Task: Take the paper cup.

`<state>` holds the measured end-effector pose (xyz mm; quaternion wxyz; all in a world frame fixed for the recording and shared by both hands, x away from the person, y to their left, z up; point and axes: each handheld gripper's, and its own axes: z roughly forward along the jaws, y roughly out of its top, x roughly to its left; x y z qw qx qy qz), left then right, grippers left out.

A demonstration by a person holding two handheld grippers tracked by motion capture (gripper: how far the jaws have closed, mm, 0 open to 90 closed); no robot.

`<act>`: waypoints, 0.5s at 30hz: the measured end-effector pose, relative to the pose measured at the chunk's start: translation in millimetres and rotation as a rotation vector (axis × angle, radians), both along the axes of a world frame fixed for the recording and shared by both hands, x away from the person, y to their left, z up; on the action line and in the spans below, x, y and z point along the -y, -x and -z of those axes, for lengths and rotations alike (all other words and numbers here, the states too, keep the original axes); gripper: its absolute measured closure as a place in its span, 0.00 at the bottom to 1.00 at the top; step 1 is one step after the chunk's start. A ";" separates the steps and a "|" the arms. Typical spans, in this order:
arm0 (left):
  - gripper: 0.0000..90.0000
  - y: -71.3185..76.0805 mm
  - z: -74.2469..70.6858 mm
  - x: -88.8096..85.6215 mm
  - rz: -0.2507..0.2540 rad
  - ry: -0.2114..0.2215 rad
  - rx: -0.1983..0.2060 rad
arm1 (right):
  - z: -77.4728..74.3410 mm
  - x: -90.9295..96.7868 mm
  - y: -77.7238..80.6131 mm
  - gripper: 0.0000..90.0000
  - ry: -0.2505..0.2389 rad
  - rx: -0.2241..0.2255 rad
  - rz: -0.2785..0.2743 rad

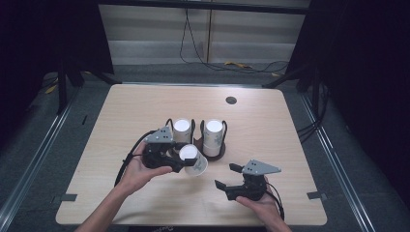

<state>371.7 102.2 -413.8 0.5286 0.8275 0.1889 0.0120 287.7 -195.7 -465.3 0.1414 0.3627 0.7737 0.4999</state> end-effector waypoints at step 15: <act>0.40 11.4 11.8 16.7 0.046 0.002 -0.015 | 3.7 -5.0 4.1 0.22 -0.003 0.006 -0.042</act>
